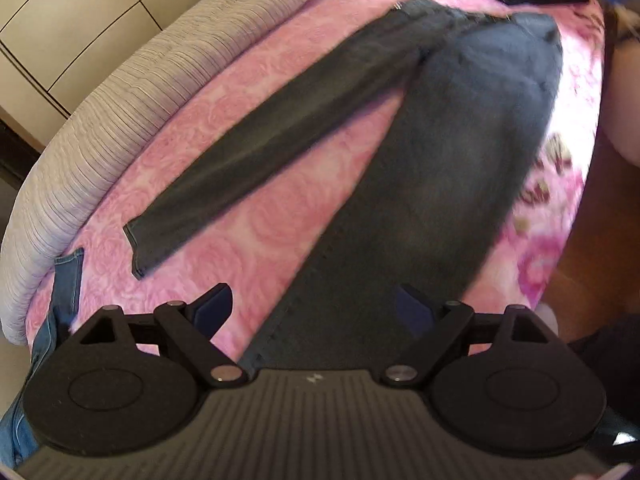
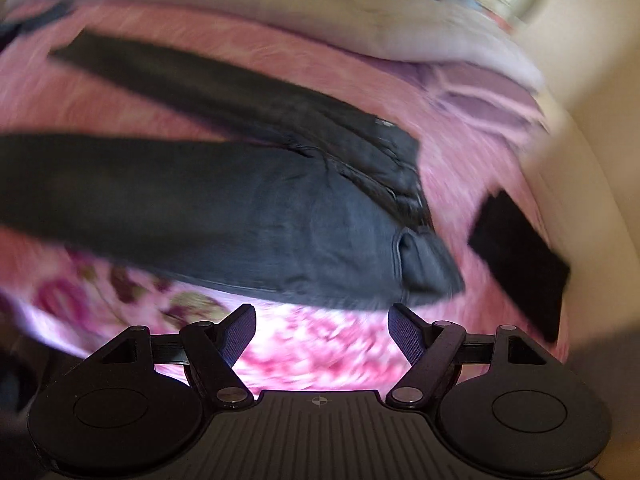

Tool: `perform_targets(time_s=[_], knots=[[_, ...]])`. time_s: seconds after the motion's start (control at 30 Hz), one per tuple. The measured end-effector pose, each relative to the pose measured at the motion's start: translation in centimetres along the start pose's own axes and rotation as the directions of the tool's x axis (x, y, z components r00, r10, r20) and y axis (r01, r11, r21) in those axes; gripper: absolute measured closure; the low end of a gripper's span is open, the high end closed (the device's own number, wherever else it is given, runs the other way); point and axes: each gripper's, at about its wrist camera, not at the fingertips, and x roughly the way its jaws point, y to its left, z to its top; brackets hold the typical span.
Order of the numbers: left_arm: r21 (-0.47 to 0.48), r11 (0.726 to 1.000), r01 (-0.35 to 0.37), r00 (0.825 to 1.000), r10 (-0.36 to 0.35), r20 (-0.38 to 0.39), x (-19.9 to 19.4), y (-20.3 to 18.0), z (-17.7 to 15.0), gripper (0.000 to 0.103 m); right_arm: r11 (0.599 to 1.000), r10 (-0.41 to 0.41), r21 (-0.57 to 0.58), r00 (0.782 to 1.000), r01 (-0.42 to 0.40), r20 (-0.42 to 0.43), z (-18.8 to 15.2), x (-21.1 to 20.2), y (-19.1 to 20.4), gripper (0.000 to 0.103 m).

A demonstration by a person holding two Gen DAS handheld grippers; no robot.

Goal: Fold clothes

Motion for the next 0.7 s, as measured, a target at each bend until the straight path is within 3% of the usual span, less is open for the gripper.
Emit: perform_targets(time_s=[0.13, 0.27, 0.37, 0.43, 0.53, 0.7], knots=[[0.071, 0.997, 0.009, 0.998, -0.004, -0.068, 2.0, -3.2, -3.2, 0.028, 0.998, 0.033, -0.058, 0.999, -0.033, 0.0, 0.3, 2.5, -1.5, 0.027], [0.167, 0.986, 0.022, 0.997, -0.01, -0.075, 4.8, -6.8, -6.0, 0.031, 0.991, 0.062, -0.116, 0.998, -0.063, -0.012, 1.0, 4.5, -0.9, 0.027], [0.255, 0.967, -0.01, 0.997, 0.029, -0.073, 7.6, -9.2, -7.8, 0.037, 0.987, 0.069, -0.146, 0.997, -0.073, -0.03, 1.3, 5.7, 0.5, 0.027], [0.286, 0.957, -0.04, 0.997, 0.057, -0.051, 8.7, -9.5, -8.2, 0.046, 0.983, 0.073, -0.163, 0.996, -0.08, -0.049, 1.4, 6.7, 1.5, 0.027], [0.324, 0.942, -0.088, 0.995, 0.097, -0.011, 10.1, -9.7, -8.5, 0.044, 0.978, 0.071, -0.191, 0.994, -0.085, -0.079, 1.1, 8.2, 3.2, 0.027], [0.402, 0.903, -0.152, 0.988, 0.141, 0.059, 11.4, -10.0, -9.0, 0.04, 0.961, 0.106, -0.249, 0.993, -0.117, -0.055, 0.7, 10.0, 5.9, 0.027]])
